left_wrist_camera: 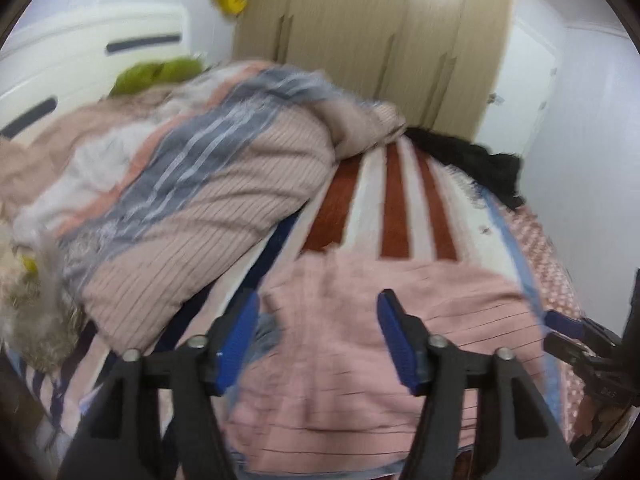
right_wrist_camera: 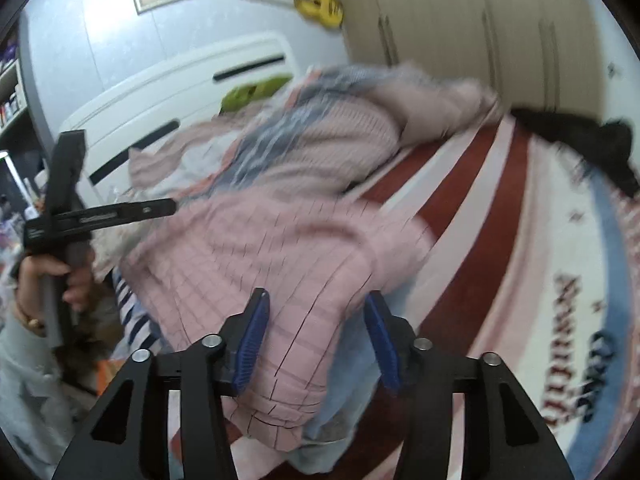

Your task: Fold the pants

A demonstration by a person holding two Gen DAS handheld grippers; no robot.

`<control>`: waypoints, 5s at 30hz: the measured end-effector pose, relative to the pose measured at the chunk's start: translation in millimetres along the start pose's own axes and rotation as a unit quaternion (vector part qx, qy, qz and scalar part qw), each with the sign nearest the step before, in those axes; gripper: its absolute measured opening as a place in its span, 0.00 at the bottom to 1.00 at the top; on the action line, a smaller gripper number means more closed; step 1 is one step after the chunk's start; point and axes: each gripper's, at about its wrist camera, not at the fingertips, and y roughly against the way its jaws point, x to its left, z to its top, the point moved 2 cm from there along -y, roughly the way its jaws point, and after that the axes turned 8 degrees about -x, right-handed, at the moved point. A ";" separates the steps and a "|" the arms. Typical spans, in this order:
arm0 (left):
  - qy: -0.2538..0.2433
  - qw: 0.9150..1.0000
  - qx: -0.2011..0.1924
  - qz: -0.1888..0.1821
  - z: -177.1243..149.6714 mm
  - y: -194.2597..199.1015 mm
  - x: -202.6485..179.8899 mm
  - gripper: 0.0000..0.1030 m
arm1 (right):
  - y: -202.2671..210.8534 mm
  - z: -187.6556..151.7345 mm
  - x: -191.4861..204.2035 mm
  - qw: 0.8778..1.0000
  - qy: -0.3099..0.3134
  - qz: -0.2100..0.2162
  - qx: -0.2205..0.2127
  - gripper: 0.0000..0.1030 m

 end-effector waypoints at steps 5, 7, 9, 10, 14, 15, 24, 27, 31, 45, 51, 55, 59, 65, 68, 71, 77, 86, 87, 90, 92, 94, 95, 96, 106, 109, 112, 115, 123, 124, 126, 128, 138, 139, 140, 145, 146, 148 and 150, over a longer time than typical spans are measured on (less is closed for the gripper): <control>-0.041 0.999 0.023 -0.022 -19.1 -15.3 -26.9 0.57 | -4.6 -6.3 15.3 0.998 -0.007 0.056 0.007 0.47; -0.027 0.998 0.048 -0.007 -35.2 -29.9 -18.3 0.57 | -15.0 -19.9 15.1 0.999 0.001 0.040 0.023 0.47; -0.006 0.997 0.070 -0.012 -53.7 -42.9 -7.7 0.57 | -21.1 -32.8 11.8 0.999 0.013 0.021 0.028 0.48; 0.001 0.997 0.077 -0.012 -63.2 -48.2 -2.7 0.57 | -22.5 -37.9 9.7 0.999 0.014 0.020 0.031 0.50; 0.000 0.997 0.075 -0.003 -77.4 -48.9 -0.3 0.57 | -32.5 -50.9 4.0 0.998 -0.002 0.039 0.045 0.56; 0.001 0.997 0.074 -0.003 -76.5 -46.1 -1.2 0.57 | -32.4 -50.4 4.7 0.998 0.001 0.037 0.043 0.56; -0.011 0.999 0.043 0.005 -58.3 -3.3 -31.1 0.69 | -0.5 -40.6 -1.7 0.999 -0.011 0.030 0.025 0.56; -0.026 0.999 0.024 0.003 -53.6 16.4 -54.1 0.69 | 22.2 -41.5 -5.0 1.000 -0.008 0.021 0.012 0.58; -0.051 0.999 -0.014 -0.003 -47.8 48.3 -99.3 0.82 | 59.9 -43.1 -15.7 1.000 -0.003 -0.008 -0.012 0.64; -0.094 0.977 -0.179 -0.070 -86.6 174.5 -281.8 0.99 | 279.2 -73.0 -74.6 0.973 0.057 -0.167 -0.150 0.99; -0.106 0.963 -0.243 -0.043 -141.5 201.1 -328.8 0.99 | 359.7 -115.2 -82.7 0.947 0.078 -0.240 -0.201 0.99; -0.107 0.964 -0.237 -0.058 -172.2 199.6 -340.7 0.99 | 388.7 -142.6 -83.4 0.937 0.078 -0.267 -0.211 0.99; -0.106 0.968 -0.222 -0.059 -187.8 193.3 -347.3 0.99 | 400.0 -163.8 -82.8 0.937 0.079 -0.272 -0.202 0.99; -0.111 0.968 -0.217 -0.051 -194.5 194.2 -354.0 0.99 | 410.9 -179.7 -82.3 0.936 0.063 -0.273 -0.213 1.00; -0.111 0.968 -0.218 -0.052 -197.6 196.2 -356.2 0.99 | 414.3 -182.4 -79.6 0.931 0.065 -0.284 -0.219 0.99; -0.110 0.968 -0.218 -0.053 -198.4 197.5 -356.4 0.99 | 417.5 -184.1 -78.0 0.930 0.064 -0.287 -0.221 1.00; -0.109 0.968 -0.218 -0.058 -199.4 200.7 -359.0 0.99 | 423.5 -185.4 -76.1 0.926 0.068 -0.295 -0.224 0.99; -0.109 0.968 -0.218 -0.063 -201.0 203.8 -362.5 0.99 | 427.2 -187.6 -74.5 0.926 0.068 -0.296 -0.225 0.99; -0.109 0.968 -0.218 -0.063 -201.5 204.0 -362.5 0.99 | 428.1 -187.9 -74.9 0.926 0.067 -0.296 -0.226 0.99; -0.109 0.968 -0.217 -0.062 -202.2 203.3 -362.7 0.99 | 429.0 -188.2 -75.6 0.926 0.065 -0.296 -0.226 0.99; -0.109 0.968 -0.216 -0.063 -202.4 202.4 -362.8 0.99 | 429.1 -188.5 -75.8 0.925 0.066 -0.296 -0.227 0.99; -0.108 0.968 -0.216 -0.064 -202.4 201.8 -363.1 0.99 | 429.0 -188.5 -75.5 0.925 0.067 -0.298 -0.227 0.99; -0.108 0.968 -0.216 -0.064 -202.4 201.9 -363.1 0.99 | 428.8 -188.7 -75.2 0.924 0.067 -0.300 -0.226 1.00; -0.108 0.968 -0.216 -0.065 -202.2 201.4 -363.2 0.99 | 428.3 -189.1 -74.7 0.924 0.067 -0.300 -0.226 0.99; -0.107 0.969 -0.214 -0.063 -201.3 198.9 -363.5 0.99 | 426.9 -189.1 -76.3 0.924 0.063 -0.302 -0.226 1.00; -0.107 0.969 -0.215 -0.064 -201.4 198.9 -363.7 0.99 | 426.7 -188.8 -76.0 0.923 0.062 -0.305 -0.226 1.00; -0.106 0.969 -0.214 -0.063 -201.5 198.7 -363.8 0.99 | 425.8 -189.1 -75.1 0.922 0.060 -0.308 -0.226 1.00; -0.107 0.969 -0.212 -0.065 -202.2 196.6 -364.6 0.99 | 425.6 -189.5 -74.9 0.922 0.059 -0.309 -0.227 1.00; -0.109 0.969 -0.210 -0.064 -203.6 192.3 -365.4 0.99 | 424.8 -189.4 -76.1 0.921 0.055 -0.313 -0.226 1.00; -0.110 0.969 -0.210 -0.063 -203.8 191.6 -365.8 0.99 | 424.4 -189.4 -75.9 0.921 0.055 -0.313 -0.225 1.00; -0.110 0.969 -0.210 -0.064 -203.8 192.0 -365.5 0.99 | 424.7 -189.4 -75.3 0.921 0.054 -0.314 -0.226 0.99; -0.110 0.969 -0.210 -0.065 -203.5 192.4 -365.4 0.99 | 424.7 -189.5 -75.5 0.920 0.054 -0.314 -0.226 1.00; -0.110 0.970 -0.210 -0.063 -204.7 191.3 -364.5 0.99 | 422.5 -191.2 -73.4 0.920 0.052 -0.318 -0.224 1.00; -0.110 0.970 -0.209 -0.063 -204.4 191.3 -364.1 0.99 | 422.6 -191.1 -73.4 0.920 0.052 -0.318 -0.224 1.00; -0.110 0.969 -0.210 -0.064 -204.3 191.3 -364.1 0.99 | 423.0 -190.7 -74.6 0.920 0.053 -0.318 -0.224 1.00; -0.110 0.970 -0.209 -0.064 -204.8 190.9 -363.5 0.99 | 421.6 -192.2 -76.0 0.918 0.051 -0.321 -0.227 1.00; -0.110 0.970 -0.209 -0.064 -204.6 191.2 -363.0 0.99 | 421.0 -192.6 -75.6 0.918 0.051 -0.322 -0.227 1.00; -0.110 0.970 -0.209 -0.064 -204.6 191.0 -362.9 0.99 | 420.4 -192.4 -74.9 0.918 0.051 -0.323 -0.227 1.00; -0.110 0.970 -0.209 -0.063 -204.9 190.9 -362.5 0.99 | 419.5 -192.9 -74.5 0.918 0.051 -0.321 -0.227 1.00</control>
